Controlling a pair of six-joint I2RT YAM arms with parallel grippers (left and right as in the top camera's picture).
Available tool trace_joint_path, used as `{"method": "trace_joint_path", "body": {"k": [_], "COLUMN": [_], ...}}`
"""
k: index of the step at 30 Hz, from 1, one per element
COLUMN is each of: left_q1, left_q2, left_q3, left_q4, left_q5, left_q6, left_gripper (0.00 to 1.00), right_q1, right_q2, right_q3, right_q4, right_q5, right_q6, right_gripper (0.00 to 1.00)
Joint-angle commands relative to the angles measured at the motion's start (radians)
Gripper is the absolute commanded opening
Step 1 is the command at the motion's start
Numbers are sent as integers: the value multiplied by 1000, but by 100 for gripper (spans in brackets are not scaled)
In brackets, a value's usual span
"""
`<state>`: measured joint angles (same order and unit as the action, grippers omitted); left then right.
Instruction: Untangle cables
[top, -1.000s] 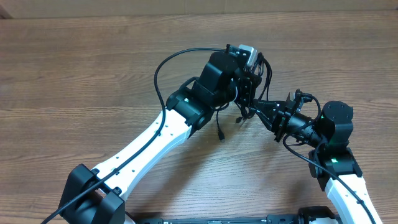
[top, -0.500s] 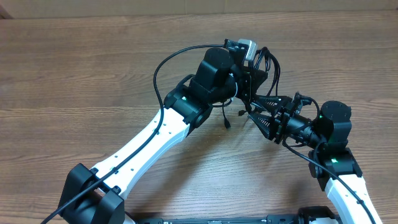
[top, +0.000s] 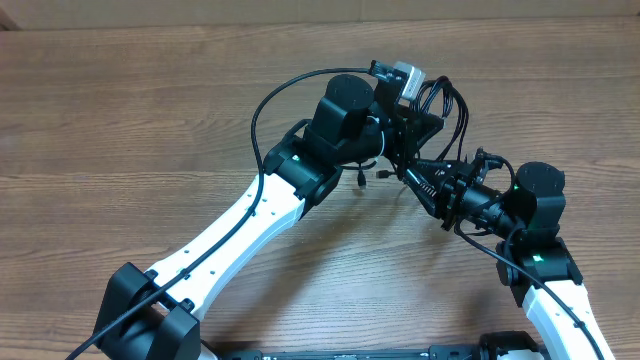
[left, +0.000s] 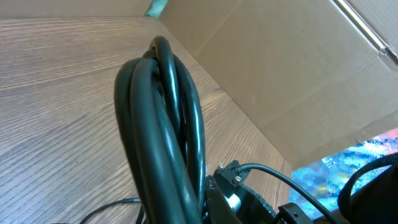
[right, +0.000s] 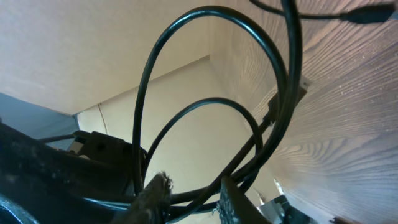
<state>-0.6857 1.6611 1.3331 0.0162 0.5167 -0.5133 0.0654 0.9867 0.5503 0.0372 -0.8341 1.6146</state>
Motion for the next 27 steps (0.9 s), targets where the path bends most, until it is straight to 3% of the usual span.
{"method": "trace_joint_path", "body": {"k": [1, 9, 15, 27], "left_q1": [-11, -15, -15, -16], "left_q2": [1, 1, 1, 1], "left_q3": [11, 11, 11, 11], "left_q4": [15, 15, 15, 31], "left_q5": [35, 35, 22, 21], "left_q6": [20, 22, 47, 147], "left_gripper": [4, 4, 4, 4], "right_q1": [-1, -1, -1, -1], "right_q2": [-8, -8, -8, -8], "right_q3": [12, 12, 12, 12], "right_q4": [6, 6, 6, 7], "right_q5": [4, 3, -6, -13], "right_q6": [-7, -7, -7, -7], "right_gripper": [19, 15, 33, 31]}}
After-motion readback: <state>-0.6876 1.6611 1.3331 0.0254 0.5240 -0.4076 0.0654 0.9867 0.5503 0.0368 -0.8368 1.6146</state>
